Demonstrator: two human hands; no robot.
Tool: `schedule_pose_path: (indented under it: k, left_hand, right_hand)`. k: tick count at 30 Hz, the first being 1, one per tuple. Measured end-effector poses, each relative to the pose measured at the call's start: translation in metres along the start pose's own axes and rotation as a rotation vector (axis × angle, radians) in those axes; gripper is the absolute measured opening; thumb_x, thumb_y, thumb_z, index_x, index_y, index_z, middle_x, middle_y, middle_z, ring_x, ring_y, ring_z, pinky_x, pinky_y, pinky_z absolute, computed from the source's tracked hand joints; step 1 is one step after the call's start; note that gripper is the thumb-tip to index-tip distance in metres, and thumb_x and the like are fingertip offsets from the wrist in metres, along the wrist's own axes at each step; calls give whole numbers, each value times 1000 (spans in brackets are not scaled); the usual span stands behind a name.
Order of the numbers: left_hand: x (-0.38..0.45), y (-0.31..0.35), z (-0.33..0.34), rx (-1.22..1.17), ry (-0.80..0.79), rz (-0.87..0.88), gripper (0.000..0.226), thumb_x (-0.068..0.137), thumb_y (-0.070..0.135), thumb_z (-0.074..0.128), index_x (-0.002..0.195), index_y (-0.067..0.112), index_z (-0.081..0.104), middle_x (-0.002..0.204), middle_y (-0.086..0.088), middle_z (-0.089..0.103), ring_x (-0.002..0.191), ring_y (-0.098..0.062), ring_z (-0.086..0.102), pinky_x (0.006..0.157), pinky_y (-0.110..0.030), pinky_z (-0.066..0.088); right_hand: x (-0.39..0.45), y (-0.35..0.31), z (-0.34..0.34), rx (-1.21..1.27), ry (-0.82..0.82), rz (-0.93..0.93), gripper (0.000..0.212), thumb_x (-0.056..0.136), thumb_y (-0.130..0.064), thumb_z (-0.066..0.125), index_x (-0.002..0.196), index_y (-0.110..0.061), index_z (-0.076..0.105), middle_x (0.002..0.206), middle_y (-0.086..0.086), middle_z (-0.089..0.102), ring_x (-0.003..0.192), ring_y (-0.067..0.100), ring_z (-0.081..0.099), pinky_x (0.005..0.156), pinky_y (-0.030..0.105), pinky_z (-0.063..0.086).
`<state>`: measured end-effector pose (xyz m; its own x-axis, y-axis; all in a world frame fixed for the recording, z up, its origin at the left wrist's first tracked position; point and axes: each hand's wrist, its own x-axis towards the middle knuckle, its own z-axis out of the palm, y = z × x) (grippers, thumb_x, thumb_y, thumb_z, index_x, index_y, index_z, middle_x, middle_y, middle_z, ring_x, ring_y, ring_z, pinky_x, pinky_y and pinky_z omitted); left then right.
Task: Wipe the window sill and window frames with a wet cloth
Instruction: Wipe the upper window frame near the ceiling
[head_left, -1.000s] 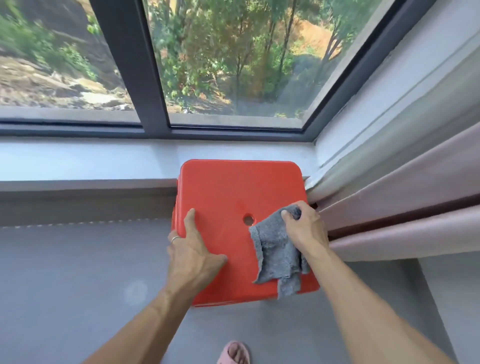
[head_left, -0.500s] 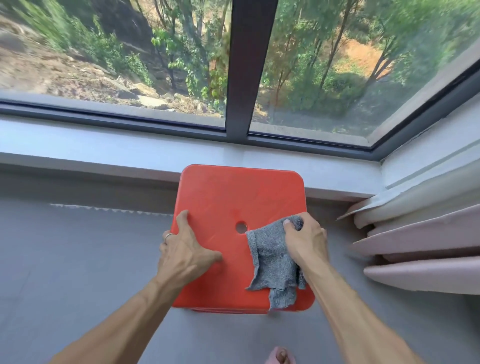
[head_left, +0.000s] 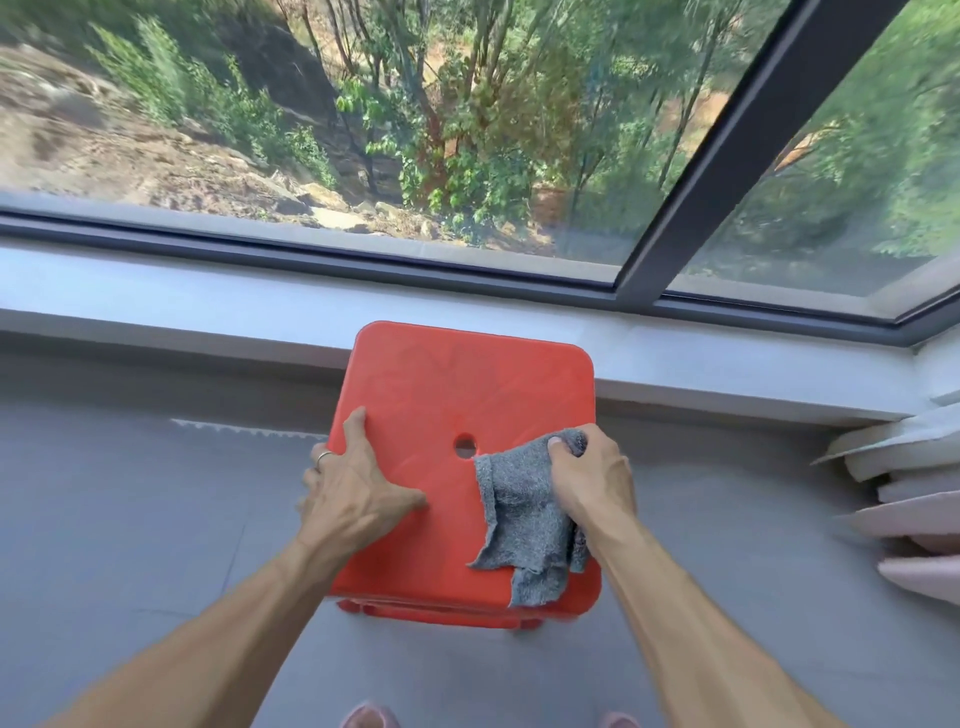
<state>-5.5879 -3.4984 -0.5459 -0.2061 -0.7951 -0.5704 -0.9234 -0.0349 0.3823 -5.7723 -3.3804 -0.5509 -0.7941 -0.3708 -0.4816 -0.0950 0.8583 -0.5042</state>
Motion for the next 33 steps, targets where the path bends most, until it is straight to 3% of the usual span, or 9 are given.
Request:
schedule_pose_path:
  k: [6,8,13,16,18,21,25,30,33]
  left_hand:
    - [15,-24,-35,13,-4,0,118,67,46,83,152,35,2,155,-23,11,143,-38,19,113,-54,28]
    - [10,-21,-44,47,30,90,108,74,48,76,154,27,8,160,-17,3,148,-32,10,117,-50,23]
    - [-16,19,-109,-255,-92,421,80,83,30,68,152,26,28,150,6,29,140,-12,28,111,-23,26]
    - [-35,52,-180,-404,-228,465,46,72,24,63,118,19,63,120,5,58,111,-16,58,91,-30,49]
    - [-51,78,-229,-391,-237,525,34,65,29,60,87,3,66,94,-3,65,85,-17,64,81,-34,51]
    - [-79,112,-290,-473,-139,557,42,61,40,65,75,1,65,66,-2,61,62,-14,55,64,-30,43]
    - [-120,170,-374,-664,14,632,37,67,37,78,85,5,72,82,-14,73,81,-30,70,77,-46,55]
    - [-163,250,-467,-764,223,809,21,77,19,82,75,3,68,65,-3,65,64,-19,59,59,-30,45]
    - [-182,293,-514,-809,280,888,13,82,17,78,86,9,68,83,-12,73,78,-28,70,69,-43,59]
  right_hand:
    - [-17,-32,20,-76,-55,-69,14,97,-36,46,100,-25,55,107,8,62,99,28,56,80,33,44]
    - [-30,-48,19,-143,-45,-146,13,99,-33,45,95,-22,49,103,9,62,92,27,54,75,32,38]
    - [-76,-146,-4,14,-164,-452,10,100,-32,46,100,-26,54,106,1,61,95,20,59,82,33,44]
    - [-106,-211,-52,222,-292,-523,10,100,-23,46,95,-24,55,95,-3,62,81,10,56,69,23,43]
    - [-124,-247,-95,351,-319,-530,13,93,-14,43,87,-21,52,83,-4,55,69,9,48,60,22,38]
    - [-143,-287,-152,366,-209,-557,16,87,-4,45,90,-18,54,81,-2,54,70,10,49,60,24,40]
    - [-168,-348,-239,536,-48,-572,16,82,-3,61,92,-14,68,89,8,70,79,21,65,68,39,54]
    - [-203,-427,-353,581,73,-699,10,82,-9,67,75,-11,72,71,3,70,70,20,63,80,51,56]
    - [-217,-463,-406,598,164,-794,4,85,-12,69,84,-13,73,84,6,74,83,24,70,81,48,58]
